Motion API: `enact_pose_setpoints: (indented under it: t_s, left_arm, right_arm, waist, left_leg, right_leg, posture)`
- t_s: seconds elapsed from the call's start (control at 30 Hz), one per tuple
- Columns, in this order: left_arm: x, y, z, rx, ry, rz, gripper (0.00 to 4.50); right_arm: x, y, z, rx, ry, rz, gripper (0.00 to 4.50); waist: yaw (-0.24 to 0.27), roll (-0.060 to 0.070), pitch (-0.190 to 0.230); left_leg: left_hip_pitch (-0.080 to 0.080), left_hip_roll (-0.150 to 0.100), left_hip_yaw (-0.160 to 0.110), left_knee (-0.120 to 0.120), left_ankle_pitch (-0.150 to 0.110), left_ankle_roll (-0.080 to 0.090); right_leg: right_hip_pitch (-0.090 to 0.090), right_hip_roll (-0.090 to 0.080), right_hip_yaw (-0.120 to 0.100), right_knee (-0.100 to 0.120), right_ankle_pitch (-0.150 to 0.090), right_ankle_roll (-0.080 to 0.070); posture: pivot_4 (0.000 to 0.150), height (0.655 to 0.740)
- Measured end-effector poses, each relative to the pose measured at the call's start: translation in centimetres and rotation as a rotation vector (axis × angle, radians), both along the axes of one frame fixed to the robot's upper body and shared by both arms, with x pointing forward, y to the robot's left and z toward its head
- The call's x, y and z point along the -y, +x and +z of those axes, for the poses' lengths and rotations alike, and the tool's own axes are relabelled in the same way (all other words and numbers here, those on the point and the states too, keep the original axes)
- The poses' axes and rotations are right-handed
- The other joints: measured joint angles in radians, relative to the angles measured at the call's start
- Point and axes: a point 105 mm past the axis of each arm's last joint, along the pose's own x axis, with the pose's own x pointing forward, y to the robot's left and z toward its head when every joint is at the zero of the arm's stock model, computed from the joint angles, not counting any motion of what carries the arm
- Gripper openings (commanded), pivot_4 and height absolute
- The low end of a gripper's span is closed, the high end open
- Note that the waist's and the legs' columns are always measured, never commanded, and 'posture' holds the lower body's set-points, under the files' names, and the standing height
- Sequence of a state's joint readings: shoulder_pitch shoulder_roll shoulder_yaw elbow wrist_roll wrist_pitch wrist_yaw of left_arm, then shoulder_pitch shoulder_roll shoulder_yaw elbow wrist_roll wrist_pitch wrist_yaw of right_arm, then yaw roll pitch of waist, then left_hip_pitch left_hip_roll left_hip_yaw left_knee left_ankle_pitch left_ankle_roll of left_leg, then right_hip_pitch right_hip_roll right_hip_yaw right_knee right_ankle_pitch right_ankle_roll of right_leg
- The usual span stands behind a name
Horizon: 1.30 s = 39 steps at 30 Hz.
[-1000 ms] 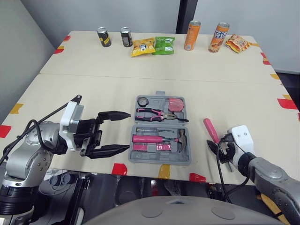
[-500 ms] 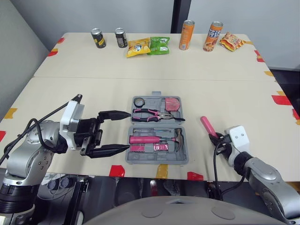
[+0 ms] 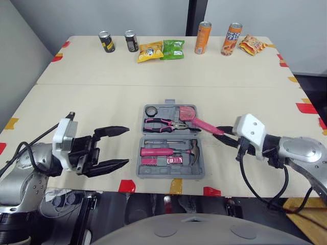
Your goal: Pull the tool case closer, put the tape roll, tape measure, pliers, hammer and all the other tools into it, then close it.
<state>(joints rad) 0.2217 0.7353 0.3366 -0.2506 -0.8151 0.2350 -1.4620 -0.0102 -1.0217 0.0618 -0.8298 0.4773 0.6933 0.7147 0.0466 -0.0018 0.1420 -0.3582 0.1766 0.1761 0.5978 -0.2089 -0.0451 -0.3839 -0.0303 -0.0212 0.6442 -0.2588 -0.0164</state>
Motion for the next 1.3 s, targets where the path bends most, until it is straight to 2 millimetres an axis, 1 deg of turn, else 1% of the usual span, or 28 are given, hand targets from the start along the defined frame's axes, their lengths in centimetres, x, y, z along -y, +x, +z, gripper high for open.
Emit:
enact_pose_setpoints:
  t_s: [0.03,0.07,0.13,0.17,0.23,0.3,0.37,0.4,0.47,0.57,0.63,0.7,0.93,1.1,1.3]
  left_arm:
    - [-0.7,-0.2,-0.3,-0.001,0.010,0.012,4.50]
    - [-1.0,-0.3,-0.5,-0.001,0.014,0.013,4.50]
    - [-2.4,-0.5,-1.0,-0.012,0.044,0.035,4.50]
    - [-2.6,-0.4,-0.9,-0.010,0.051,0.037,4.50]
    - [-3.5,-0.5,-1.0,-0.028,0.076,0.049,4.50]
    - [-4.3,-0.3,-0.9,-0.038,0.114,0.056,4.50]
    - [-4.9,-0.1,-0.8,-0.037,0.150,0.057,4.50]
    - [-5.0,0.0,-0.8,-0.036,0.154,0.057,4.50]
    - [-5.2,0.2,-1.0,-0.047,0.160,0.052,4.50]
    - [-5.1,0.3,-1.1,-0.048,0.168,0.028,4.50]
    - [-4.9,0.3,-1.2,-0.044,0.171,0.014,4.50]
    - [-4.7,0.3,-1.1,-0.048,0.169,-0.004,4.50]
    - [-4.4,0.2,-1.2,-0.051,0.188,-0.040,4.50]
    - [-4.1,0.4,-1.1,-0.039,0.202,-0.064,4.50]
    - [-4.0,0.3,-1.2,-0.040,0.200,-0.072,4.50]
  right_arm:
    - [-1.3,-0.6,0.3,-0.031,-0.002,0.047,0.43]
    - [-1.8,-0.9,0.4,-0.049,-0.003,0.067,0.43]
    - [-3.9,-1.5,0.6,-0.117,-0.034,0.155,0.43]
    - [-4.2,-1.7,0.6,-0.126,-0.041,0.168,0.43]
    - [-5.2,-1.4,0.1,-0.130,-0.126,0.183,0.43]
    - [-6.5,-1.0,-0.3,-0.130,-0.170,0.189,0.43]
    - [-7.7,-1.5,-1.1,-0.173,-0.200,0.223,0.43]
    - [-7.8,-1.7,-1.4,-0.191,-0.215,0.230,0.43]
    - [-8.1,-1.4,-2.1,-0.234,-0.268,0.223,0.43]
    - [-9.1,-1.2,-2.2,-0.253,-0.301,0.219,0.43]
    - [-9.9,-1.6,-2.2,-0.263,-0.298,0.229,0.43]
    - [-10.1,-1.9,-2.6,-0.277,-0.307,0.217,0.43]
    - [-9.0,-3.4,-5.9,-0.365,-0.339,0.159,0.43]
    - [-8.8,-3.3,-6.9,-0.347,-0.341,0.131,0.43]
    - [-9.3,-3.2,-7.2,-0.346,-0.320,0.141,0.43]
  waist:
    - [0.000,-0.001,0.001]
    - [0.002,0.000,0.001]
    - [0.002,0.000,0.002]
    - [0.004,0.000,0.002]
    - [0.005,0.000,0.003]
    - [0.007,-0.001,0.003]
    - [0.010,0.000,0.003]
    - [0.013,0.000,0.003]
    - [0.015,0.000,0.003]
    - [0.018,0.000,0.003]
    - [0.020,0.000,0.003]
    - [0.022,0.000,0.003]
    - [0.034,0.000,0.003]
    - [0.031,-0.001,0.003]
    - [0.029,-0.001,0.003]
  left_leg:
    - [0.002,0.000,0.000,0.000,0.000,0.000]
    - [0.004,0.000,0.000,-0.001,0.000,0.000]
    - [0.007,0.000,0.001,-0.001,0.000,0.000]
    - [0.007,0.000,0.001,-0.001,0.000,-0.001]
    - [0.008,0.000,0.002,-0.001,0.000,-0.001]
    - [0.008,0.000,0.003,-0.001,-0.004,-0.008]
    - [0.007,0.000,0.003,-0.001,-0.005,-0.011]
    - [0.007,0.000,0.003,-0.001,-0.005,-0.012]
    - [0.007,0.000,0.004,-0.001,-0.005,-0.014]
    - [0.007,0.000,0.004,-0.001,-0.002,-0.020]
    - [0.007,0.001,0.003,-0.002,-0.002,-0.021]
    - [0.007,0.001,0.003,-0.002,-0.002,-0.025]
    - [0.008,0.001,0.003,-0.003,-0.002,-0.027]
    - [0.008,0.001,0.003,-0.003,-0.002,-0.028]
    - [0.008,0.002,0.002,-0.003,-0.002,-0.029]
  right_leg:
    - [0.002,0.000,0.000,0.000,0.000,0.000]
    - [0.003,0.000,0.000,-0.001,-0.002,-0.002]
    - [0.005,0.000,0.001,-0.001,-0.002,-0.003]
    - [0.005,0.000,0.001,-0.001,-0.002,-0.003]
    - [0.005,0.000,0.002,0.001,-0.002,-0.003]
    - [0.005,0.000,0.002,0.002,-0.002,-0.004]
    - [0.003,0.000,0.003,0.003,-0.002,-0.004]
    - [0.003,0.000,0.003,0.003,-0.002,-0.004]
    - [0.003,0.000,0.003,0.002,-0.002,-0.003]
    - [0.002,0.001,0.003,0.003,-0.001,-0.002]
    - [0.002,0.001,0.003,0.004,0.002,0.003]
    - [0.002,0.002,0.003,0.003,0.002,0.004]
    - [0.002,0.002,0.003,0.003,0.002,0.005]
    - [0.002,0.003,0.004,0.004,0.003,0.006]
    - [0.002,0.003,0.004,0.004,0.002,0.006]
  posture:
    - [0.150,0.7400]
    - [0.150,0.7400]
    - [0.150,0.7400]
    - [0.150,0.7400]
    - [0.150,0.7400]
    - [0.150,0.7400]
    - [0.150,0.7400]
    - [0.150,0.7400]
    - [0.150,0.7400]
    - [0.150,0.7400]
    - [0.150,0.7400]
    - [0.150,0.7400]
    - [0.150,0.7400]
    - [0.150,0.7400]
    - [0.150,0.7400]
